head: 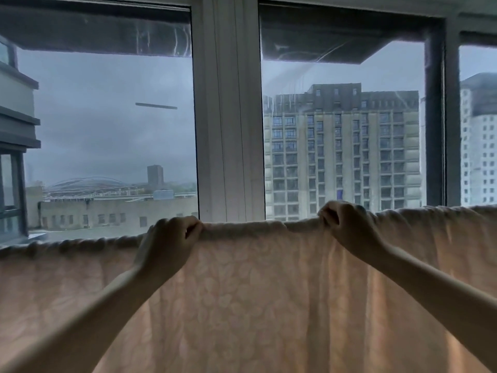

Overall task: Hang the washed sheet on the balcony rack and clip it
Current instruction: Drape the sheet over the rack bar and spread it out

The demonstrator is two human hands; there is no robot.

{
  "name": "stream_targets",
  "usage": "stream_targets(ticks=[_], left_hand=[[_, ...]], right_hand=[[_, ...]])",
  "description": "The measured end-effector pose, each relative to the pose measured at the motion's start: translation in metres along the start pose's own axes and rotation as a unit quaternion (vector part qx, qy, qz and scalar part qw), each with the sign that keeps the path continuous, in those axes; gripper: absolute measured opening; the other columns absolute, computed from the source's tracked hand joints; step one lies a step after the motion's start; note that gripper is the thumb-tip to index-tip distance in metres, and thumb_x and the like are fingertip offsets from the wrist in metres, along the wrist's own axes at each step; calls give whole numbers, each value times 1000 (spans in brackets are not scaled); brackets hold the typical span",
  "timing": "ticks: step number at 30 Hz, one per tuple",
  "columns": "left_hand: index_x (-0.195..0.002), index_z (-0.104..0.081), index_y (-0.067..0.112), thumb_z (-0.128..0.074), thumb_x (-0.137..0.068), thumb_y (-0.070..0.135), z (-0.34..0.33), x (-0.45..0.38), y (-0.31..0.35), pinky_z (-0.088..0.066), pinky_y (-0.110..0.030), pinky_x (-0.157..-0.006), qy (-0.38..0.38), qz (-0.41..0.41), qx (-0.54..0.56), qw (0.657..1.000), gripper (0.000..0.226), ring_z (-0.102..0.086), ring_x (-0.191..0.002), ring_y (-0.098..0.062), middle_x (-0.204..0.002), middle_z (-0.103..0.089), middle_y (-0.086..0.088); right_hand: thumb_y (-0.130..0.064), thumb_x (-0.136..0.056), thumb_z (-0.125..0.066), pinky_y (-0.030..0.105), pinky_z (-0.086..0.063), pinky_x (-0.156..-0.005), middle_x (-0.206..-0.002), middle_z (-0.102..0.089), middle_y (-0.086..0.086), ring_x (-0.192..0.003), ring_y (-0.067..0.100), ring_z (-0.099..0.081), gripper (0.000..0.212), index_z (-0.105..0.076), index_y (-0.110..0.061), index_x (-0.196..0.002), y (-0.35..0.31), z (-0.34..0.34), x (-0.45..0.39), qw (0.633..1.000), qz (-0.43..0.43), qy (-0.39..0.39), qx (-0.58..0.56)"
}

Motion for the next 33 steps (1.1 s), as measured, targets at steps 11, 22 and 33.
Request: stream_targets(ticks=[11,22,33], left_hand=[[-80,-69,19,-53,-95,24,0,5,12,-50,-26,-61,20,-102,-39,994,23,-65,-63,-15,-72,-68,6],[-86,-67,15,-68,-82,13,-18,6,46,-57,-31,-67,41,-143,-8,989,4,-65,-67,-12,-77,-68,1],[-95,-68,22,-51,-91,47,4,9,-13,-41,-20,-67,0,-82,13,997,30,-62,-78,-5,-90,-66,13]], right_hand=[[-30,-93,-58,24,-45,-74,-92,-64,-8,-85,7,-56,13,-66,-20,-96,-66,-20,2,991,115,-47,-40],[-19,-100,-44,25,-50,-64,-91,-52,0,-70,9,-53,11,-52,-11,-95,-129,-41,-6,981,151,-87,-82],[-10,-83,-69,24,-48,-78,-89,-63,-1,-84,12,-56,15,-63,-13,-96,-75,-37,-15,979,148,-61,129]])
Point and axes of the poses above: each hand's wrist, its own x-axis away from the middle knuckle, its own z-axis out of the back of the hand, y = z × x, the point moved 6 cm from there along -x, towards the middle knuckle
